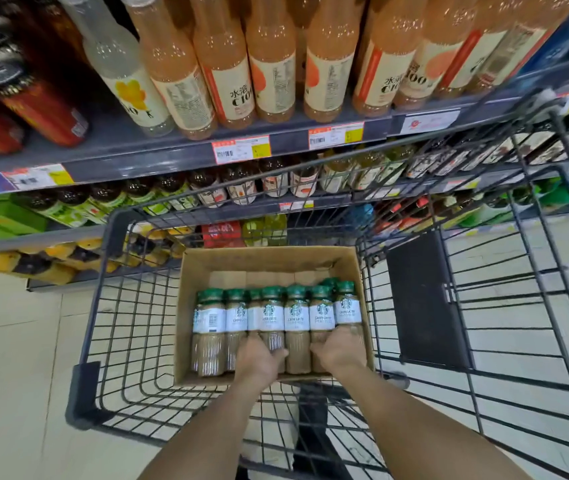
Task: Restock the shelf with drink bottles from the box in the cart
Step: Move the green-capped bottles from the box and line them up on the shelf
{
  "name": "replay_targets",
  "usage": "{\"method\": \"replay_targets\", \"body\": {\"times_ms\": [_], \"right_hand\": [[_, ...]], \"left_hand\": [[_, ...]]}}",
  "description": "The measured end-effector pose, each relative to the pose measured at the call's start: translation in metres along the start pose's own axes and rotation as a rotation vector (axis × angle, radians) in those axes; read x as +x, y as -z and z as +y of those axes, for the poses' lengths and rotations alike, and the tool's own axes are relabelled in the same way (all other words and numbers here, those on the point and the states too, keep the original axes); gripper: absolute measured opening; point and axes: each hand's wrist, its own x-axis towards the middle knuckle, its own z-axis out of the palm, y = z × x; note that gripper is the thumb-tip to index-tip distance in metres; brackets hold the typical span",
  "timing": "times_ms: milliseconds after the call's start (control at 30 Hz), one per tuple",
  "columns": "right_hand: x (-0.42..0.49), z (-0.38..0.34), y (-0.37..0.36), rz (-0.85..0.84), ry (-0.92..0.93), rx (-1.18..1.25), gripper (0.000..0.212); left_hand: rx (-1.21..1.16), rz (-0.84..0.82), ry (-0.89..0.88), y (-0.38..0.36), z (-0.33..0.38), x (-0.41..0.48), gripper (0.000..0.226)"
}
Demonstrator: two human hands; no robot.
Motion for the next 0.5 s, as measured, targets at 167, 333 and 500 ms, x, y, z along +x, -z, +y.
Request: {"method": "replay_targets", "body": {"times_ms": [167, 333, 500], "right_hand": [[-0.002, -0.002, -0.001, 0.015, -0.044, 0.092, 0.04], [-0.018, -0.005, 0.001, 0.021, -0.052, 0.131, 0.047], [-0.045, 0.005, 0.016, 0.011, -0.004, 0.222, 0.042]], "left_hand": [[-0.041, -0.015, -0.017, 0.005, -0.007, -0.002, 0.063], [-0.099, 0.008, -0.051, 0.017, -0.014, -0.012, 0.05], [-0.151, 0.019, -0.094, 0.036, -0.02, -0.041, 0.077]]}}
